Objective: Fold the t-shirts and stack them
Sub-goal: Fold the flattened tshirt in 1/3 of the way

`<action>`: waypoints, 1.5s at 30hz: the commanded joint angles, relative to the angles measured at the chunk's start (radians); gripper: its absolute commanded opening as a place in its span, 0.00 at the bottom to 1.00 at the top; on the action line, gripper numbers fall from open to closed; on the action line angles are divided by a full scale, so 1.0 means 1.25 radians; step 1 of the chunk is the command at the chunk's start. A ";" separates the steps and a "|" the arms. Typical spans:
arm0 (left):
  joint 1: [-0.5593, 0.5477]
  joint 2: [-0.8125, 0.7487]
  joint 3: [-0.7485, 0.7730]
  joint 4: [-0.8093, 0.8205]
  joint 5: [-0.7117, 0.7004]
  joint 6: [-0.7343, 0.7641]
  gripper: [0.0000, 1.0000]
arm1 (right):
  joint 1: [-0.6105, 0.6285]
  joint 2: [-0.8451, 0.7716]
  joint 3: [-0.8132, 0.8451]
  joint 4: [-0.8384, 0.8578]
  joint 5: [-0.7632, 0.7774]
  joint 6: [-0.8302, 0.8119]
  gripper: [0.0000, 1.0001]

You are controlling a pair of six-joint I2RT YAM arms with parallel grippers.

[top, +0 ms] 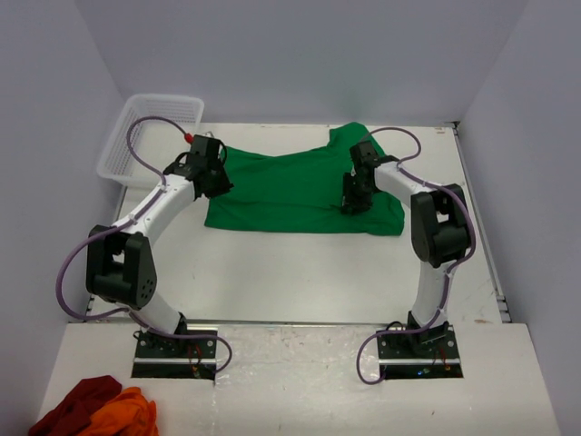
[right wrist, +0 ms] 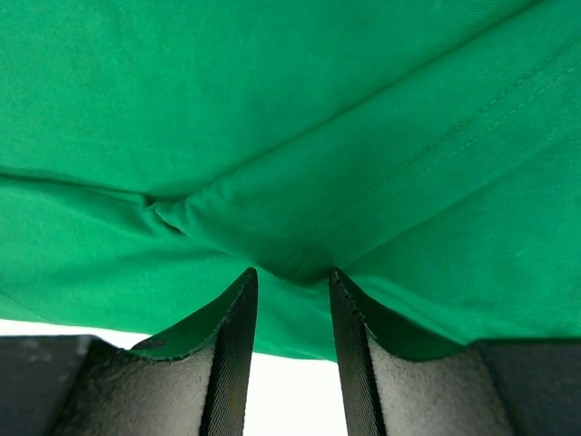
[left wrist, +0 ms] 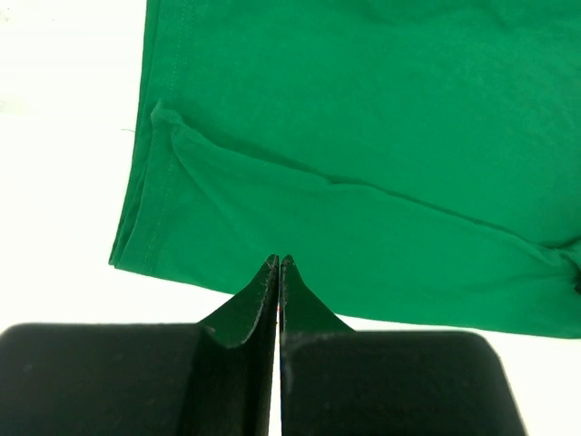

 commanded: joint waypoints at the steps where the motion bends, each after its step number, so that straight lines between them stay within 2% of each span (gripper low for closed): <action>1: 0.000 -0.040 -0.018 0.024 0.024 0.013 0.00 | 0.004 0.005 0.005 0.005 0.026 0.024 0.38; 5: 0.001 -0.056 -0.038 0.043 0.037 0.013 0.00 | 0.006 0.017 0.027 -0.013 0.044 0.044 0.33; 11: 0.001 -0.065 -0.036 0.041 0.042 0.024 0.00 | 0.008 0.025 0.042 -0.023 0.053 0.055 0.10; 15: 0.001 -0.068 -0.038 0.044 0.040 0.025 0.00 | 0.017 0.007 0.037 -0.013 0.075 0.059 0.00; 21: 0.000 -0.057 -0.061 0.059 0.058 0.024 0.00 | 0.028 -0.009 0.078 -0.013 0.091 0.055 0.00; 31: -0.001 -0.055 -0.072 0.060 0.058 0.031 0.00 | 0.037 0.073 0.219 -0.034 0.117 0.007 0.00; 32: -0.001 -0.054 -0.074 0.062 0.058 0.030 0.00 | 0.038 0.096 0.247 -0.031 0.140 -0.003 0.04; 33: -0.001 -0.054 -0.077 0.066 0.062 0.029 0.00 | 0.037 0.155 0.348 -0.060 0.147 -0.008 0.13; 34: -0.005 -0.050 -0.081 0.071 0.062 0.025 0.00 | 0.037 0.185 0.408 -0.073 0.157 -0.021 0.30; 35: -0.009 -0.051 -0.085 0.073 0.060 0.022 0.00 | 0.039 0.207 0.493 -0.075 0.168 -0.026 0.38; 37: -0.013 -0.054 -0.092 0.070 0.064 0.019 0.00 | 0.039 0.228 0.532 -0.056 0.171 -0.042 0.55; 40: -0.022 -0.067 -0.109 0.070 0.063 0.021 0.00 | 0.040 0.173 0.496 -0.023 0.151 -0.055 0.71; 41: -0.023 -0.070 -0.113 0.070 0.063 0.021 0.00 | 0.040 0.149 0.446 -0.015 0.158 -0.056 0.78; 45: -0.044 -0.071 -0.117 0.072 0.076 0.022 0.00 | 0.040 0.009 0.276 0.012 0.195 -0.032 0.80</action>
